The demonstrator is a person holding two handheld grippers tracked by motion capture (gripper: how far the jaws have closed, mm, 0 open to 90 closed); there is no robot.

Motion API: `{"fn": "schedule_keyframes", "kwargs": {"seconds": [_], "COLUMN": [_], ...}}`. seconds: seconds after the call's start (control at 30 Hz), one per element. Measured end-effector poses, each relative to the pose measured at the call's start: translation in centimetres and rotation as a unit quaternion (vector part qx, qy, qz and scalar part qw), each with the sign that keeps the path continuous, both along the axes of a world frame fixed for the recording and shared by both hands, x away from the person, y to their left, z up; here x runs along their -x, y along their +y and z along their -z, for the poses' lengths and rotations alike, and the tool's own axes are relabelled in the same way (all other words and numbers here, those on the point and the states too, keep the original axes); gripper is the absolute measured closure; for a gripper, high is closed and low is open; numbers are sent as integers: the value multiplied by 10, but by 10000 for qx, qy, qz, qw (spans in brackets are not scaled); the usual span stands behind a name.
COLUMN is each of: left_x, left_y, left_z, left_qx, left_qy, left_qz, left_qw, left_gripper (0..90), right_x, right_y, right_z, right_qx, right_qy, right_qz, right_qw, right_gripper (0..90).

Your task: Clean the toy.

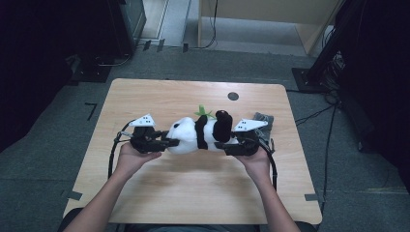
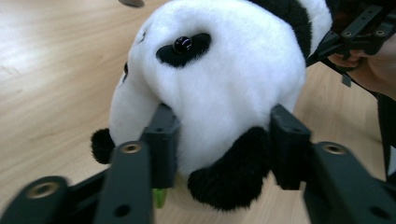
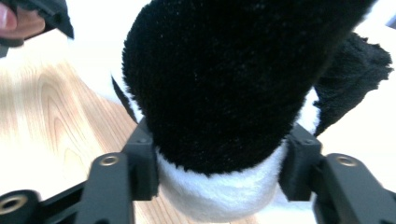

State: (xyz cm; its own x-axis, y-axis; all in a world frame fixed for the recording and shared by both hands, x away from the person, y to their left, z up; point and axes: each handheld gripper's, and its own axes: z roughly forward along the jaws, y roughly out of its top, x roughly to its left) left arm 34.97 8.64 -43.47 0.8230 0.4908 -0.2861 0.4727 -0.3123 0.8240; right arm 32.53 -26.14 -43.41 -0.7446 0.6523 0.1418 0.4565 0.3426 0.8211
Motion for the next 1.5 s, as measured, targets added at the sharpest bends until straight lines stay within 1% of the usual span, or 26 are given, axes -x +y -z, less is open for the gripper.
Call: {"fn": "schedule_keyframes", "kwargs": {"seconds": [0.07, 0.13, 0.2, 0.23, 0.27, 0.37, 0.43, 0.5, 0.57, 0.63, 0.67, 0.7, 0.8, 0.83, 0.87, 0.93, 1.03, 1.13, 1.17, 1.2, 1.23, 1.27, 1.33, 1.37, 1.43, 1.5], "left_x": [0, 1, 3, 4, 5, 4, 5, 6, 8, 10, 10, 11, 11, 12, 11, 10, 9, 9, 8, 6, 6, 6, 8, 8, 8, 7], "left_y": [2, 5, 8, 9, 10, 12, 13, 12, 11, 9, 8, 8, 6, 4, 3, 1, -2, -2, -1, -1, 0, 1, 0, 0, -1, 0], "left_z": [0, 1, 1, 2, 2, 6, 10, 12, 13, 13, 13, 14, 16, 17, 18, 21, 24, 24, 24, 22, 21, 20, 18, 17, 16, 15], "left_qx": [97, 200, 180, 152, 104, 83, 36, 73, 165, 189, 211, 275, 375, 302, 223, 153, 15, -35, -58, -78, -69, -49, -109, -137, -170, -119], "left_qy": [-239, -502, -762, -814, -835, -683, -741, -751, -851, -991, -1000, -1003, -1086, -1153, -1178, -1120, -1144, -1153, -1165, -1111, -1098, -1083, -1144, -1116, -964, -819], "left_qz": [65, 124, 102, 63, 47, 152, 135, 173, 282, 291, 288, 340, 518, 480, 410, 375, 313, 186, 198, 177, 110, 73, 38, 42, 19, 13], "left_qw": [9996, 9985, 9969, 9965, 9964, 9975, 9972, 9970, 9958, 9945, 9943, 9940, 9920, 9917, 9919, 9929, 9929, 9931, 9930, 9936, 9939, 9941, 9934, 9936, 9952, 9966], "left_gripper": [375, 296, 256, 254, 247, 245, 244, 226, 198, 159, 131, 125, 98, 84, 78, 72, 65, 93, 158, 167, 201, 233, 299, 331, 396, 435], "right_x": [0, 0, -1, -1, -1, -2, -2, -1, 0, 2, 3, 3, 4, 4, 5, 6, 5, 5, 5, 5, 4, 4, 3, 3, 2, 2], "right_y": [-3, -5, -8, -10, -11, -17, -21, -23, -24, -23, -21, -20, -17, -15, -14, -11, -8, -4, -3, -2, -1, -1, -1, -1, -1, 0], "right_z": [-4, -7, -11, -12, -13, -14, -15, -17, -20, -22, -23, -24, -24, -24, -24, -24, -22, -19, -19, -19, -19, -18, -17, -16, -16, -16], "right_qx": [-132, -221, -336, -370, -373, -505, -594, -719, -882, -929, -920, -936, -1075, -1101, -1118, -1098, -1154, -1212, -1171, -1145, -1131, -1152, -1142, -1137, -1085, -1048], "right_qy": [91, 136, 210, 258, 278, 411, 426, 478, 546, 565, 593, 588, 730, 771, 801, 829, 954, 1064, 1041, 1030, 1028, 1057, 1054, 1044, 994, 953], "right_qz": [57, 103, 194, 234, 295, 428, 464, 445, 369, 292, 279, 244, 143, 118, 115, 123, 114, 101, 111, 117, 121, 136, 167, 172, 186, 180], "right_qw": [9999, 9996, 9990, 9987, 9985, 9970, 9962, 9953, 9939, 9936, 9936, 9936, 9914, 9909, 9904, 9904, 9887, 9869, 9876, 9880, 9882, 9876, 9877, 9879, 9889, 9898], "right_gripper": [471, 485, 491, 491, 492, 494, 494, 493, 493, 492, 492, 493, 494, 494, 494, 497, 504, 504, 502, 496, 483, 474, 448, 436, 397, 357]}}
